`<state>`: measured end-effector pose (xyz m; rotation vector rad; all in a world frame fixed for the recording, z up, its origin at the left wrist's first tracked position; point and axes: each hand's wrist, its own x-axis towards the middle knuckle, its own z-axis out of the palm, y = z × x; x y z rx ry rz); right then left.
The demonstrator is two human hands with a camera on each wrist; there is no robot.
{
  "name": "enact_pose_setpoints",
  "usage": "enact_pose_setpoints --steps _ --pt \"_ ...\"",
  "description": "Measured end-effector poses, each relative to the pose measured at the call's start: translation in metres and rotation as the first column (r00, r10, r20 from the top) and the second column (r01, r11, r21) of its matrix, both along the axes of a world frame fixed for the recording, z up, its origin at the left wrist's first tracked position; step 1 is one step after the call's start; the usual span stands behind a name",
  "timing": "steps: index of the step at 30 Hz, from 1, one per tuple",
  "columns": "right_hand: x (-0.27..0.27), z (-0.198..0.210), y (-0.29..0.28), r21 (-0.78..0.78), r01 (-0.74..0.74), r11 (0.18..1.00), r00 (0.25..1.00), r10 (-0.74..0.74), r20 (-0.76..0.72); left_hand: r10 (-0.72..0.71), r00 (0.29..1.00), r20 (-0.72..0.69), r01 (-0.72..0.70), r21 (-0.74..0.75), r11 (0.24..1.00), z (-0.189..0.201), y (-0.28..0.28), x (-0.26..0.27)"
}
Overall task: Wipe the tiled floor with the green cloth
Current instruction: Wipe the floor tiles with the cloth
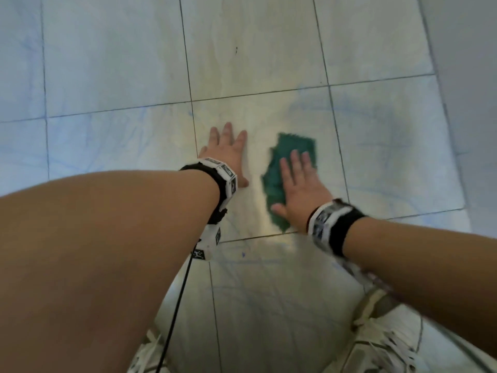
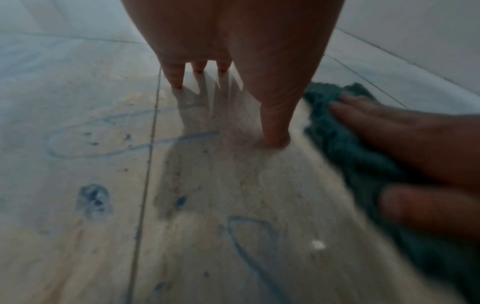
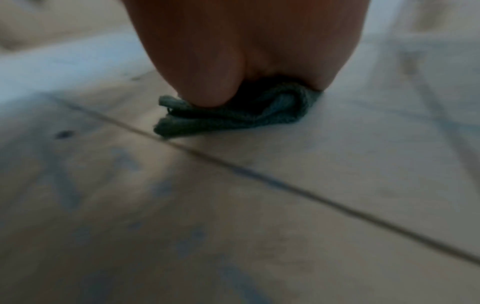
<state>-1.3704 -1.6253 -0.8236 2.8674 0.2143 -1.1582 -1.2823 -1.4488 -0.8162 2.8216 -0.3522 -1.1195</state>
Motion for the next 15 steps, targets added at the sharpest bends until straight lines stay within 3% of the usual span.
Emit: enact_pose_setpoints --steps 3,6,11,15 --pt "-0.012 0.0 0.021 0.053 -0.099 0.994 0.994 0.101 -0.029 0.034 0.999 0.012 -0.034 0.001 0.999 -0.004 -0.006 -0.001" --pt "0.018 -0.002 0.018 0.049 -0.146 0.988 0.989 0.145 0.016 0.07 0.998 -0.001 -0.07 -0.028 0.997 -0.005 -0.006 -0.001" --pt "0.111 -0.002 0.012 0.035 -0.026 0.999 0.997 0.024 0.068 0.064 0.998 -0.028 -0.065 -0.025 0.998 -0.004 -0.005 0.002" --pt "0.16 0.0 -0.045 -0.151 0.082 0.985 0.992 -0.066 0.107 0.062 0.996 -0.062 -0.063 -0.015 0.998 -0.004 -0.005 0.003"
